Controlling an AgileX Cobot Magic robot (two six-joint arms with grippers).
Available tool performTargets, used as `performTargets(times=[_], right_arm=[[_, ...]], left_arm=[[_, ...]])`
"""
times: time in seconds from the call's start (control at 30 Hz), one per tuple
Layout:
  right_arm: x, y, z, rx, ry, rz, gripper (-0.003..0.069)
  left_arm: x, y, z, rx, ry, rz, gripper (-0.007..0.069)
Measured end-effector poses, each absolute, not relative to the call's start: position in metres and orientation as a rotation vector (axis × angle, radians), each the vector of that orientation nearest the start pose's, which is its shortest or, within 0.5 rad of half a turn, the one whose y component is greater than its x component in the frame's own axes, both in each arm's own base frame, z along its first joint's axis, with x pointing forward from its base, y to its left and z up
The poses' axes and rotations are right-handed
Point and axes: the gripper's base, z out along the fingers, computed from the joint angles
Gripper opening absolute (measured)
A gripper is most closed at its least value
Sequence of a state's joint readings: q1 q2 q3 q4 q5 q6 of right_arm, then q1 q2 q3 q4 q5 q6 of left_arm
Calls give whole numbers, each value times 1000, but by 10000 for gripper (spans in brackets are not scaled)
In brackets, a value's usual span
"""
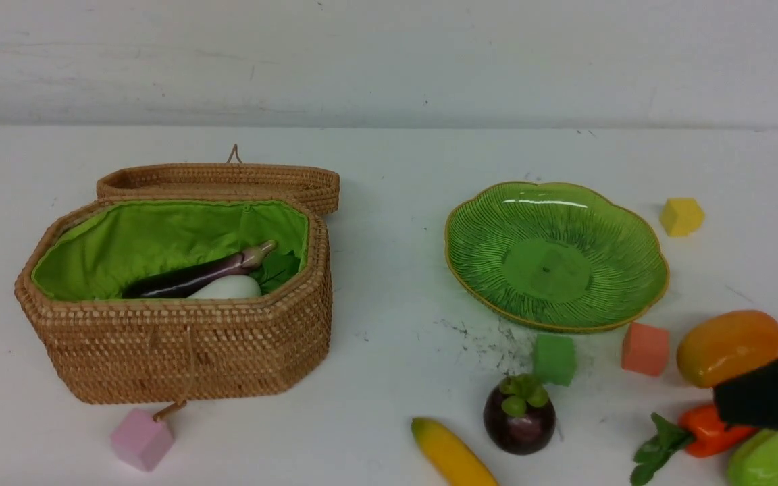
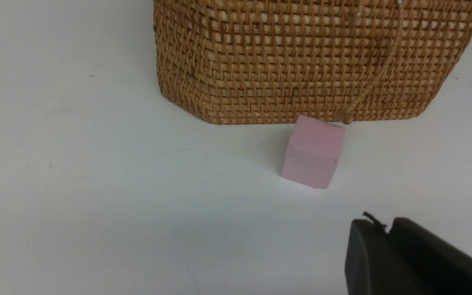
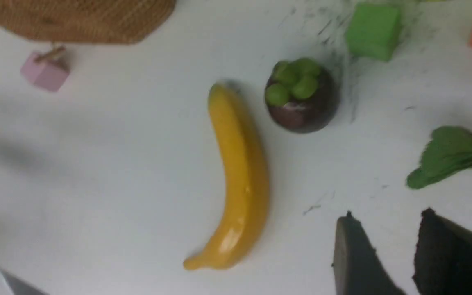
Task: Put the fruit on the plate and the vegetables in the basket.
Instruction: Use the right arm to grab a banana and put it into the right plate
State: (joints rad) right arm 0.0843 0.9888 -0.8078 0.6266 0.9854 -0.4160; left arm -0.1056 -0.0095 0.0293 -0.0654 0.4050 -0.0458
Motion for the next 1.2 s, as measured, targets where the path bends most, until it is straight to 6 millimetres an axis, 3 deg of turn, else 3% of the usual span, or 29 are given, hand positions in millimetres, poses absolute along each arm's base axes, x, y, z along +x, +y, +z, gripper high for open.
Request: performTargets(times=[0.23, 0.37, 0.6, 0.9, 1.1, 1.2], right_arm=[[176, 113, 287, -705, 2636, 661, 246], [182, 142, 270, -733, 2734, 584, 246], [192, 186, 244, -634, 2833, 575, 290], [204, 215, 198, -469, 2972, 409, 439], [210, 229, 168, -454, 2983, 316, 449], [212, 230, 157, -469, 3009, 273, 405]], left_arm=[[51, -8, 168, 18, 1911, -167, 68], [51, -8, 168, 18, 1911, -167, 74], [51, -8, 168, 18, 1911, -167, 79], [51, -8, 168, 18, 1911, -167, 85], [51, -8, 168, 18, 1911, -167, 92], [51, -8, 168, 18, 1911, -167, 94]])
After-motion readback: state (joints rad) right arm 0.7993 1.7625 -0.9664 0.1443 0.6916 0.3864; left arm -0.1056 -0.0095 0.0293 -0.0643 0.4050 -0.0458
